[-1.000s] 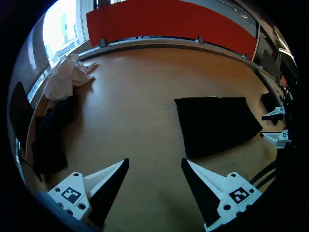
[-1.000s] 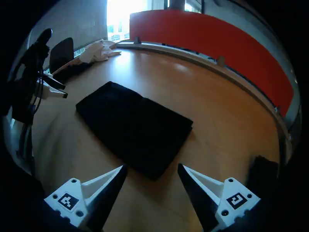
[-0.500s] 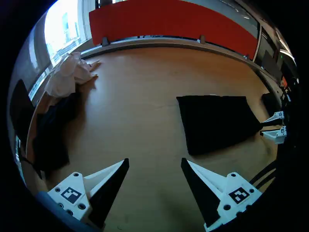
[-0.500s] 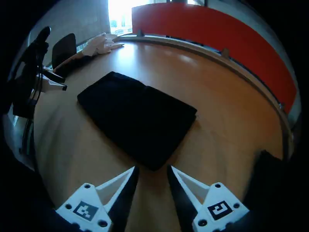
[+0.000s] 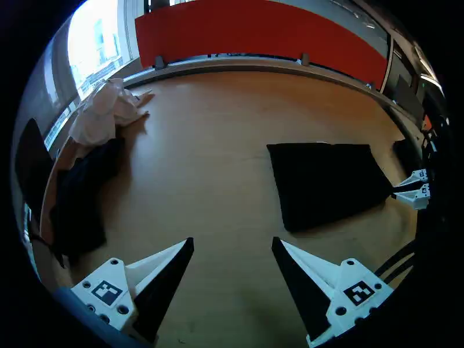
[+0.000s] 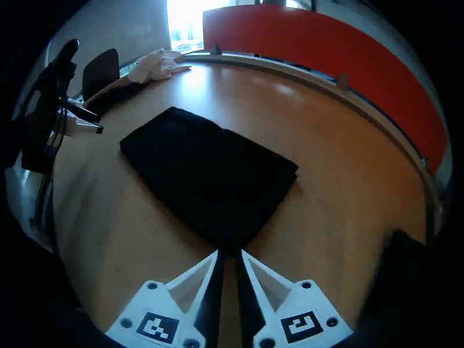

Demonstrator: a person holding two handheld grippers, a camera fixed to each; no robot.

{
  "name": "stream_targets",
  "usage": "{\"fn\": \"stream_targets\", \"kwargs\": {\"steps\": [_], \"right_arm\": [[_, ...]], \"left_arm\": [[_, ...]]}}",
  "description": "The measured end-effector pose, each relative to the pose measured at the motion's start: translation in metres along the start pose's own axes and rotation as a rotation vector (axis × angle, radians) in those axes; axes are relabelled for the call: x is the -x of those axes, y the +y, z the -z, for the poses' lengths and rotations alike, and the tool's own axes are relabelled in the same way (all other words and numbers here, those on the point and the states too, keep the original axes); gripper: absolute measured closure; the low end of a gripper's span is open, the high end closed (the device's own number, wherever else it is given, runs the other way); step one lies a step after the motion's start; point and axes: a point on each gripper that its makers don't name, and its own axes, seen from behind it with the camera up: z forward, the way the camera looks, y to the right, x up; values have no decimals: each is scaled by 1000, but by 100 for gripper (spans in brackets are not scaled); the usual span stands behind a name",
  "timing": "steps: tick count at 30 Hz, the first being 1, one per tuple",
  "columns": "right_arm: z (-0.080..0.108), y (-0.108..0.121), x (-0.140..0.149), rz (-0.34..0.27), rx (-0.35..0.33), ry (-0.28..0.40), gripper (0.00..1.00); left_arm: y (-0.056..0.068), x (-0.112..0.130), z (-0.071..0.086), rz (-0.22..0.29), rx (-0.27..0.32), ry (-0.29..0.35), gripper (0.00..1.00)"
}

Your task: Fold towel

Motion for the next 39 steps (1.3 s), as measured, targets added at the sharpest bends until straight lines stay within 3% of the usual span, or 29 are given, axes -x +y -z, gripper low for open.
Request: {"fn": "stream_targets", "kwargs": {"steps": [14, 39], "right_arm": [[17, 5, -17, 6, 25, 57, 91], [102, 34, -111, 146, 111, 209, 92]], "left_arm": [[1, 2, 2, -1, -2, 0, 0], [4, -1, 7, 8, -3, 11, 0]]}}
